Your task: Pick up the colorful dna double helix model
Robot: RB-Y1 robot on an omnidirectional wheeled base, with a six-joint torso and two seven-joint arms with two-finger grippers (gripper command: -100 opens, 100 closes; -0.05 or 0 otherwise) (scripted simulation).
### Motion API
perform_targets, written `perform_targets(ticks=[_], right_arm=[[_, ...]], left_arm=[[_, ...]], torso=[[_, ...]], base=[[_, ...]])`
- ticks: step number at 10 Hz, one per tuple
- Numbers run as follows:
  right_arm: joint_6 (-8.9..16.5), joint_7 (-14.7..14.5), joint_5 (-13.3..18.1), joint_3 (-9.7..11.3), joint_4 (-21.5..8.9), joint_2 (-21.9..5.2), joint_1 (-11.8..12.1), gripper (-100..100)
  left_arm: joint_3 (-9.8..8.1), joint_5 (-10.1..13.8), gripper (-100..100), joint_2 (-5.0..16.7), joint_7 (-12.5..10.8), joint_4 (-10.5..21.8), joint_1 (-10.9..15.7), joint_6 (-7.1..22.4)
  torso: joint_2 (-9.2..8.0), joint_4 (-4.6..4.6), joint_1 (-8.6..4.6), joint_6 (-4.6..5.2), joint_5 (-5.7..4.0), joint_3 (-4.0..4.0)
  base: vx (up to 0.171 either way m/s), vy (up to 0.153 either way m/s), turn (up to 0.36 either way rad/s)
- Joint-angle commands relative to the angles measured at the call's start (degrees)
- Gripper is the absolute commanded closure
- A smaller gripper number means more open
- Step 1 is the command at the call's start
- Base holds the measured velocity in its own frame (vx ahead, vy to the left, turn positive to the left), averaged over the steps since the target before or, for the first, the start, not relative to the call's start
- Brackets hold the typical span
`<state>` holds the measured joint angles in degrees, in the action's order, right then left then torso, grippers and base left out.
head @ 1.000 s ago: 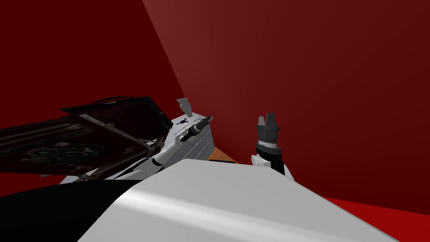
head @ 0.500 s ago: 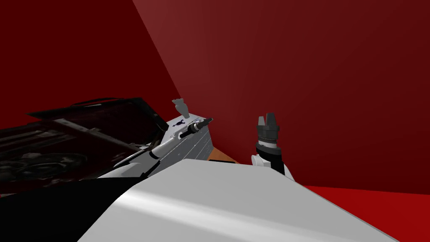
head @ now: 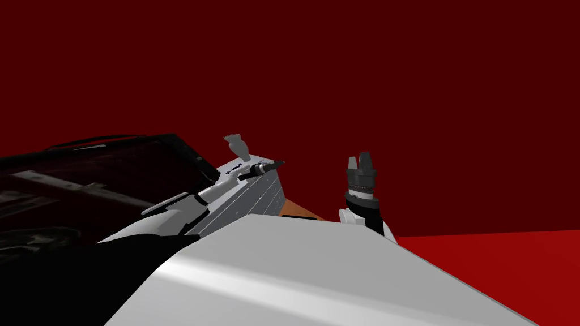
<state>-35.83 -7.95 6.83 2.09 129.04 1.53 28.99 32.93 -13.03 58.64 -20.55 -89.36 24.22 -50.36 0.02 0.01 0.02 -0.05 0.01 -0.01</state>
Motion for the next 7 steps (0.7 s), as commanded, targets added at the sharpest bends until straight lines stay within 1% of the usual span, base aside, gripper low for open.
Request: perform_targets(ticks=[1,2,3,4,5,6,7], right_arm=[[0.0,0.0,0.0,0.0,0.0,0.0,0.0,0],[0.0,0.0,0.0,0.0,0.0,0.0,0.01,0],[0.0,0.0,0.0,0.0,0.0,0.0,0.0,0],[0.0,0.0,0.0,0.0,0.0,0.0,0.01,0],[0.0,0.0,0.0,0.0,0.0,0.0,0.0,0],[0.0,0.0,0.0,0.0,0.0,0.0,0.01,0],[0.0,0.0,0.0,0.0,0.0,0.0,0.0,0]], left_arm=[[1.27,-0.64,-100,2.12,-0.66,2.27,1.49,-0.67],[3.65,-1.83,-100,4.3,-2.14,4.48,3.97,-2.05],[3.65,-1.83,-100,5.27,-2.14,5.51,4.18,-2.05],[6.0,-3.04,-100,7.26,-3.65,7.2,6.57,-3.47],[6.0,-3.04,-100,8.32,-3.65,8.73,6.75,-3.47],[8.31,-4.27,-100,10.35,-5.2,10.79,9.02,-4.92],[8.31,-4.27,-100,11.26,-5.2,11.89,9.19,-4.92]], torso=[[0.0,0.0,0.0,0.0,0.0,0.0],[-0.01,0.0,0.01,-0.04,0.01,0.01],[0.0,0.0,0.0,-0.01,0.0,0.0],[-0.01,0.0,0.01,-0.04,0.01,0.0],[0.0,0.0,0.01,-0.02,0.0,0.0],[-0.01,-0.01,0.02,-0.05,0.01,0.01],[0.0,0.0,0.01,-0.02,0.0,0.0]], base=[[0.001,0.009,-0.086],[0.003,0.008,-0.141],[0.002,0.009,-0.106],[0.002,0.007,-0.146],[0.002,0.01,-0.086],[0.005,0.008,-0.141],[0.003,0.01,-0.067]])
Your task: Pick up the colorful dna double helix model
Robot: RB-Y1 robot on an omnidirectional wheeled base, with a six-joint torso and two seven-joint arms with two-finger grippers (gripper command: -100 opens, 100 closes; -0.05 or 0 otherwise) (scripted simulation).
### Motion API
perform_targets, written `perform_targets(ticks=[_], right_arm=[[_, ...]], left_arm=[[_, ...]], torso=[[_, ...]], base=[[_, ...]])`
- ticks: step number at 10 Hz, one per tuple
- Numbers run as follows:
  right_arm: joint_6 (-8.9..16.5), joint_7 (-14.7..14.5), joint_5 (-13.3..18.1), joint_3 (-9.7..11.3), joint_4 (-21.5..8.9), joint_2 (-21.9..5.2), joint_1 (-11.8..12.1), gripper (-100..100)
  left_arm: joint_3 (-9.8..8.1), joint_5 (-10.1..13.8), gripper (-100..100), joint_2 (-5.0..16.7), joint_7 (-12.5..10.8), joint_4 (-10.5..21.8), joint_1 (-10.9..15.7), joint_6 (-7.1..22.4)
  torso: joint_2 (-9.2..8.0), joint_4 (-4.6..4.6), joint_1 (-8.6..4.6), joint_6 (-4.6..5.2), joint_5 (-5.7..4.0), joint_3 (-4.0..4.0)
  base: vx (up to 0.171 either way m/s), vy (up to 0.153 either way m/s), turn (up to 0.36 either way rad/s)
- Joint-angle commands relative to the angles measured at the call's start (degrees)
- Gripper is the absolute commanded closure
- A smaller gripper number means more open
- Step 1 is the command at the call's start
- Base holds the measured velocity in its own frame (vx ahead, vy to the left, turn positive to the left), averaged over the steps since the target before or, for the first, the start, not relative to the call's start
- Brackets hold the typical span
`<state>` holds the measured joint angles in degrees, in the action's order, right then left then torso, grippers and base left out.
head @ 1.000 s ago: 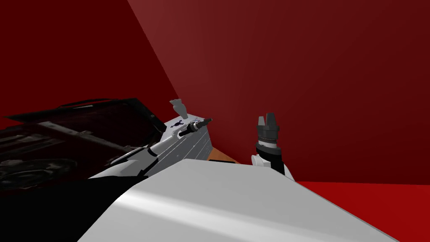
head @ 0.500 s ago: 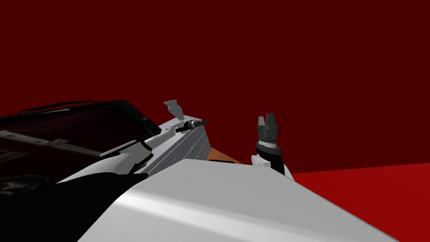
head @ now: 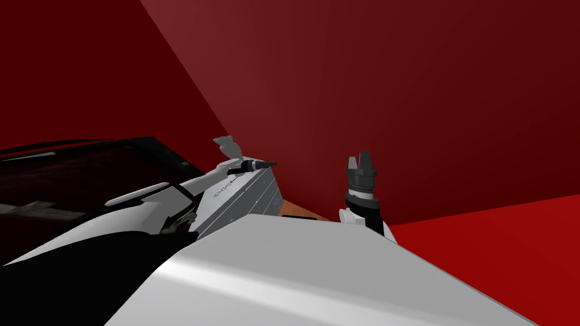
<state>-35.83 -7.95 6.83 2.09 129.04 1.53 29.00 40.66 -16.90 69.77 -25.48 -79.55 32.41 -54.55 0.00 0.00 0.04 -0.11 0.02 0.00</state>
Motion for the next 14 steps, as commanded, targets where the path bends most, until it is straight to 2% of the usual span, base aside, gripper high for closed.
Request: perform_targets(ticks=[1,2,3,4,5,6,7,8,9,10,11,13,14], right_arm=[[0.0,0.0,0.0,0.0,0.0,0.0,0.0,0],[0.0,0.0,0.0,0.0,0.0,0.0,0.0,0],[0.0,0.0,0.0,0.0,0.0,0.0,-0.01,0],[0.0,0.0,0.0,0.0,0.0,0.0,0.0,0],[0.0,0.0,0.0,0.0,0.0,0.0,0.0,0],[0.0,0.0,0.0,0.0,0.0,0.0,0.0,0],[0.0,0.0,0.0,0.0,0.0,0.0,0.0,0],[0.0,0.0,0.0,0.0,0.0,0.0,0.0,0],[0.0,0.0,0.0,0.0,0.0,0.0,0.0,0],[0.0,0.0,0.0,0.0,0.0,0.0,0.0,0],[0.0,0.0,0.0,0.0,0.0,0.0,0.0,0],[0.0,0.0,0.0,0.0,0.0,0.0,0.0,0],[0.0,0.0,0.0,0.0,0.0,0.0,0.0,0]], left_arm=[[0.58,-0.4,-100,0.13,-0.27,2.08,1.0,-0.74],[2.84,-1.64,-100,2.95,-1.84,3.78,3.27,-2.2],[2.84,-1.64,-100,2.95,-1.84,5.16,3.3,-2.2],[5.03,-2.89,-100,5.59,-3.42,6.88,5.41,-3.66],[5.03,-2.89,-100,5.62,-3.42,8.16,5.44,-3.66],[7.15,-4.14,-100,8.07,-4.99,10.14,7.43,-5.12],[7.15,-4.14,-100,8.15,-4.99,11.04,7.43,-5.12],[9.21,-5.37,-100,9.96,-6.54,13.8,9.25,-6.56],[9.21,-5.37,-100,10.52,-6.54,13.8,9.25,-6.56],[11.19,-6.59,-100,12.66,-8.06,16.43,10.89,-7.97],[11.19,-6.59,-100,12.71,-8.06,16.43,10.89,-7.97],[14.88,-8.93,-100,16.36,-10.96,20.72,13.66,-10.68],[14.88,-8.93,-100,16.56,-10.96,21.23,13.66,-10.68]], torso=[[0.0,0.0,0.0,0.0,0.0,0.0],[0.0,0.01,-0.02,0.01,0.01,0.0],[0.0,0.0,-0.03,0.04,-0.01,0.0],[0.01,0.01,-0.02,0.01,0.0,-0.01],[0.0,0.0,-0.02,0.02,-0.01,0.0],[0.0,0.01,-0.01,0.01,0.01,-0.01],[0.01,0.01,-0.01,0.03,0.0,-0.01],[0.01,0.01,-0.01,0.0,0.01,-0.01],[0.0,0.0,-0.01,0.02,0.0,0.0],[0.0,0.0,-0.01,0.0,0.01,0.0],[-0.02,0.0,-0.02,0.0,0.0,0.01],[0.0,0.0,-0.02,0.01,0.0,0.0],[-0.01,0.0,-0.01,0.01,0.01,0.0]], base=[[0.002,0.005,0.011],[0.002,0.002,-0.142],[0.003,0.008,-0.082],[0.002,0.007,-0.105],[0.003,0.009,-0.064],[0.005,0.005,-0.115],[0.004,0.008,-0.066],[0.005,0.008,-0.114],[0.004,0.009,-0.047],[0.005,0.006,-0.084],[0.003,0.007,-0.049],[0.004,0.006,-0.1],[0.004,0.009,-0.048]])
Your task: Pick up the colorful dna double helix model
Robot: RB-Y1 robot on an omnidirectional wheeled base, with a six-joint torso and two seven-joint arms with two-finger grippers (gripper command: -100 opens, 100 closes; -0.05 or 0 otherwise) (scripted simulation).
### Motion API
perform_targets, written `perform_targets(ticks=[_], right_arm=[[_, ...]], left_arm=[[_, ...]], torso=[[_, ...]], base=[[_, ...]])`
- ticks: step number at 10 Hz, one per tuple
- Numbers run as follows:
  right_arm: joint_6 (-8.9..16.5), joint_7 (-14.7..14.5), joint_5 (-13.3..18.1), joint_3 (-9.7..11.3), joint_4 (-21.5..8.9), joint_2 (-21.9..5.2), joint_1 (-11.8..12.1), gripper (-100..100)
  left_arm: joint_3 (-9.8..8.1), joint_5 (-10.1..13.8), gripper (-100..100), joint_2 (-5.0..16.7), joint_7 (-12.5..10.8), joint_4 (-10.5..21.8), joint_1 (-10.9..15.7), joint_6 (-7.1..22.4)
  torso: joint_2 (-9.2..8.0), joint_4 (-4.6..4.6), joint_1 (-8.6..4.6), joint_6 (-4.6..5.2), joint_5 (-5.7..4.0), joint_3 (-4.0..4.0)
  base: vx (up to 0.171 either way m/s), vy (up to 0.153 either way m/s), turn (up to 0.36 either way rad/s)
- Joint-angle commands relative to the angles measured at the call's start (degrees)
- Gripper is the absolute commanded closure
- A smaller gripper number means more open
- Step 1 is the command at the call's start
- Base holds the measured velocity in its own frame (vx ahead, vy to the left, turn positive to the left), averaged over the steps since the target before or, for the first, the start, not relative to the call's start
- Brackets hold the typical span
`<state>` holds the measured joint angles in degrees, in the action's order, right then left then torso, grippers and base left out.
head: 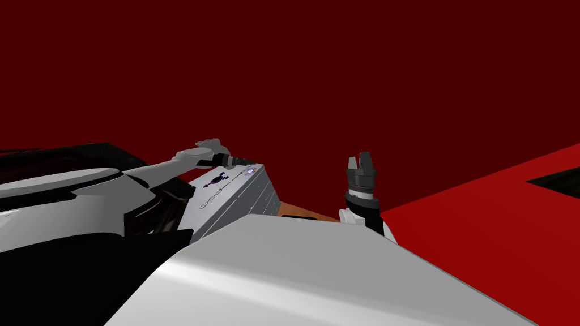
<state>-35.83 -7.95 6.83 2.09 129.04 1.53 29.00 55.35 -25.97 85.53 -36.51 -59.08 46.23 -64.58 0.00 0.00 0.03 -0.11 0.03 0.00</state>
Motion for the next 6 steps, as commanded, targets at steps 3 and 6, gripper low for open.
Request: perform_targets(ticks=[3,6], right_arm=[[0.0,0.0,0.0,0.0,0.0,0.0,0.0,0],[0.0,0.0,0.0,0.0,0.0,0.0,0.0,0]], left_arm=[[3.53,-2.04,-100,3.81,-2.59,4.88,1.87,-3.14],[7.87,-4.88,-100,6.55,-5.95,9.58,3.43,-6.36]], torso=[[0.0,0.0,0.0,0.01,0.0,0.0],[-0.03,-0.01,-0.03,-0.01,-0.01,0.02]], base=[[0.004,0.005,-0.06],[0.004,-0.002,-0.057]])
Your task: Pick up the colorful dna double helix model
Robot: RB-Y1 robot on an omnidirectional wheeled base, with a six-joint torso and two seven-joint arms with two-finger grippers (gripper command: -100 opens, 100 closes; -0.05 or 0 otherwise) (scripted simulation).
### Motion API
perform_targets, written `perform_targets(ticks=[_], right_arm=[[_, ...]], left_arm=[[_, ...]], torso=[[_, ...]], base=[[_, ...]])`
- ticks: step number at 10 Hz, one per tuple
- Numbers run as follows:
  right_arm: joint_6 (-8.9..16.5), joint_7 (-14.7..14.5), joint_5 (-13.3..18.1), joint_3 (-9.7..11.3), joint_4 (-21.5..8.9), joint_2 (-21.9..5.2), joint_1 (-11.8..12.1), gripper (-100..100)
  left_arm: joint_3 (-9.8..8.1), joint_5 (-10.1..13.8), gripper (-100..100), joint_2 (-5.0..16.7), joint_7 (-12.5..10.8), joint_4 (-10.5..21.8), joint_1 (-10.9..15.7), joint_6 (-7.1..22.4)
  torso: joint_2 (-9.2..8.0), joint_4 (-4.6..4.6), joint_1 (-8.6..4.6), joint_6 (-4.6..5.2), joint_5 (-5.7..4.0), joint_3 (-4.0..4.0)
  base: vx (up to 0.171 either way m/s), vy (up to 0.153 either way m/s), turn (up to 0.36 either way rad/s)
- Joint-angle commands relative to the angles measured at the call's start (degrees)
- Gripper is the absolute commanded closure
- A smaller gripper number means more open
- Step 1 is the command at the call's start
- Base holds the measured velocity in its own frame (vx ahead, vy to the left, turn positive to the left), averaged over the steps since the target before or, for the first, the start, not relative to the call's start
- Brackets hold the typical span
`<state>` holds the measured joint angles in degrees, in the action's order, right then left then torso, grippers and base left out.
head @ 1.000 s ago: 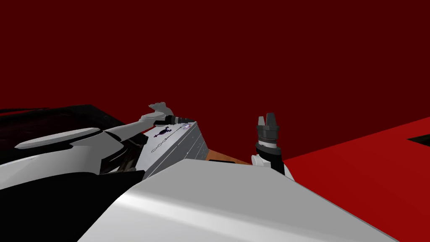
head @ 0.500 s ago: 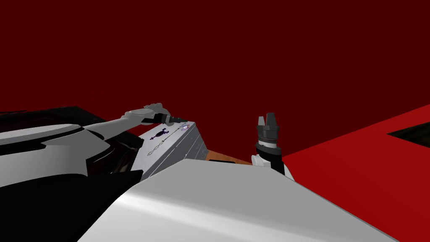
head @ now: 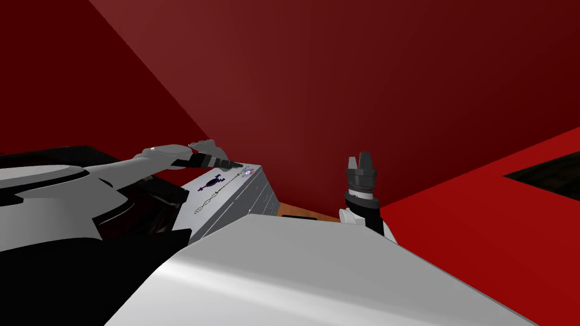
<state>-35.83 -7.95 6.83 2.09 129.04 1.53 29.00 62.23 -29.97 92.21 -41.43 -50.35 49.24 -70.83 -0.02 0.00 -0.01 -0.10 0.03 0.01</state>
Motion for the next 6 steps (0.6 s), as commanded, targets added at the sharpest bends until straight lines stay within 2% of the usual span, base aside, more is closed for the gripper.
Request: perform_targets(ticks=[1,4,5,6], right_arm=[[0.0,0.0,0.0,0.0,0.0,0.0,0.0,0],[0.0,0.0,0.0,0.0,0.0,0.0,0.0,0],[0.0,0.0,0.0,0.0,0.0,0.0,0.0,0],[0.0,0.0,0.0,0.0,0.0,0.0,0.0,0]], left_arm=[[2.24,-1.68,-100,0.32,-1.95,1.99,0.57,-1.01],[5.05,-3.45,-100,0.65,-3.89,4.18,0.38,-2.96],[4.5,-3.23,-100,0.74,-3.75,3.56,0.63,-2.41],[4.59,-3.32,0,0.71,-3.85,3.77,0.65,-2.71]], torso=[[0.0,0.0,0.0,0.0,0.0,0.0],[0.01,0.0,-0.05,0.0,-0.01,-0.01],[0.01,0.0,-0.04,0.0,-0.01,-0.01],[0.01,0.0,-0.03,0.01,-0.01,-0.01]], base=[[0.003,-0.01,-0.054],[0.001,-0.015,-0.028],[0.001,-0.006,-0.001],[0.0,0.0,0.0]])
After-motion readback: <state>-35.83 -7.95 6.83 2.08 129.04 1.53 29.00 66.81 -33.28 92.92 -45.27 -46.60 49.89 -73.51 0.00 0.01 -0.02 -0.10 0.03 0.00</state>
